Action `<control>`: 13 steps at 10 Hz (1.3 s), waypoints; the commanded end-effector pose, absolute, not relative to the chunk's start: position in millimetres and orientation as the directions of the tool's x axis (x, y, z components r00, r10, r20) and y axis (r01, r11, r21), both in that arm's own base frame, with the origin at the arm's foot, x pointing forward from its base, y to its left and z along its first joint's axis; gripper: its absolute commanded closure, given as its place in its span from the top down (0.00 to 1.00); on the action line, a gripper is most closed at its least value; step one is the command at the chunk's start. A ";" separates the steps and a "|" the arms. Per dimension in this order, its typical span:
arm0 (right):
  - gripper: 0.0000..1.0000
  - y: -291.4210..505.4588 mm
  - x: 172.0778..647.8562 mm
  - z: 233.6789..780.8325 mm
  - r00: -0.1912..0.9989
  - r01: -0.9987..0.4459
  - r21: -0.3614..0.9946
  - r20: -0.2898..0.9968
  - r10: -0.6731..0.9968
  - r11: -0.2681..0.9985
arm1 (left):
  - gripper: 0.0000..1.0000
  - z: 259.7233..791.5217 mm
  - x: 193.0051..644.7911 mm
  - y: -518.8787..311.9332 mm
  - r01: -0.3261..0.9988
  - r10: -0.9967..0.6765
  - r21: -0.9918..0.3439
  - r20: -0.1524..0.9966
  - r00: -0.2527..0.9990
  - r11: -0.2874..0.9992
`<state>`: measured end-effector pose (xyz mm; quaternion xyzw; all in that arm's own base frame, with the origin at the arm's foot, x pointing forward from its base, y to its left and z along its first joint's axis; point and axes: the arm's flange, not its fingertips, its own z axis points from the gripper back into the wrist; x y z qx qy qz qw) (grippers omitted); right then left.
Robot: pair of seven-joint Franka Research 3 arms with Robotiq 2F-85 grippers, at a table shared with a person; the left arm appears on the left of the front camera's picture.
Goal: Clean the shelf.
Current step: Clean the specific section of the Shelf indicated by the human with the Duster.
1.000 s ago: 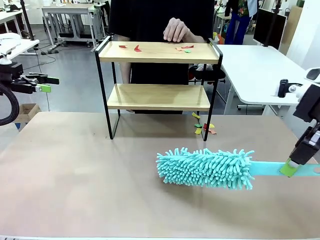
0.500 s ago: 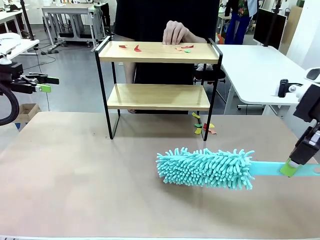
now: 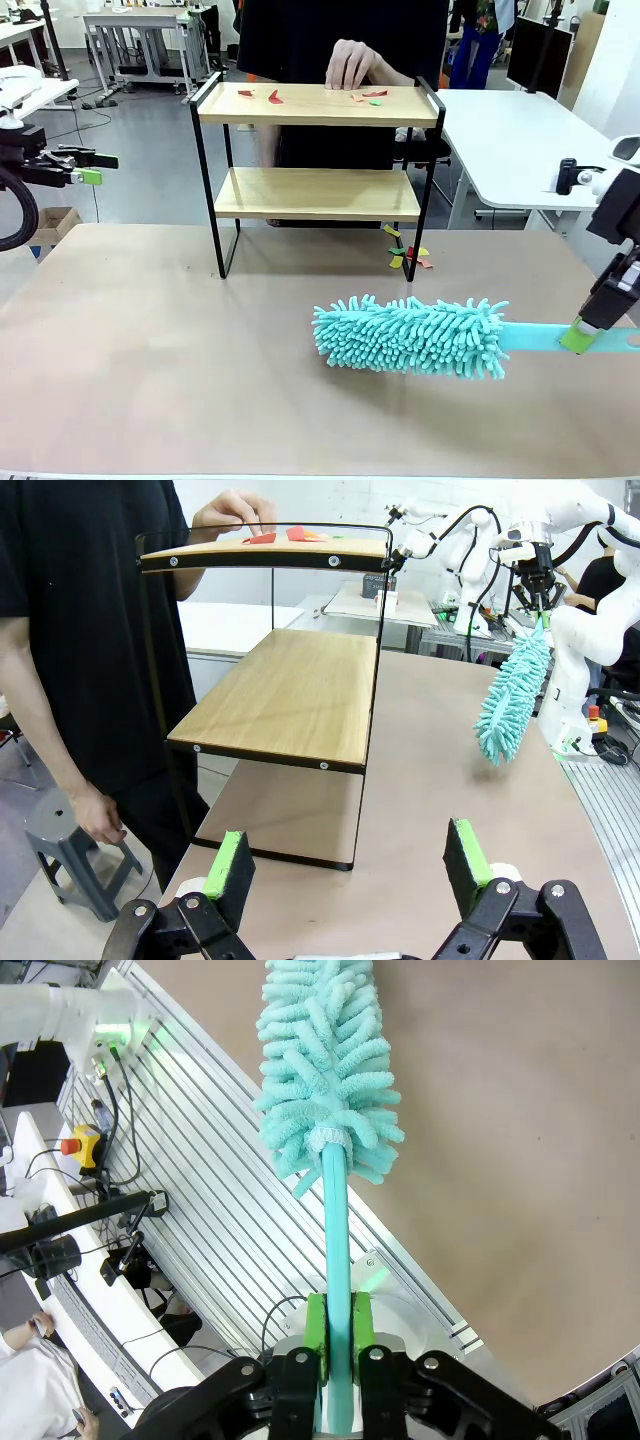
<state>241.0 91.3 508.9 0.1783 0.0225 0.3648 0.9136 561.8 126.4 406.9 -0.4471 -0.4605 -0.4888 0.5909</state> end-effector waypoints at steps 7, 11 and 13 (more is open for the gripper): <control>0.13 147.8 222.6 591.5 0.740 -0.652 0.490 0.245 0.626 0.579 | 1.00 409.5 560.8 125.7 0.990 -0.166 -0.070 0.982 0.090 0.123; 0.13 225.9 180.3 652.2 0.754 -0.657 0.444 0.405 0.518 0.609 | 1.00 409.5 560.8 125.7 0.990 -0.166 -0.070 0.982 0.090 0.123; 0.13 272.2 167.5 686.5 0.780 -0.603 0.448 0.505 0.370 0.660 | 1.00 409.5 560.8 125.7 0.990 -0.166 -0.070 0.982 0.090 0.123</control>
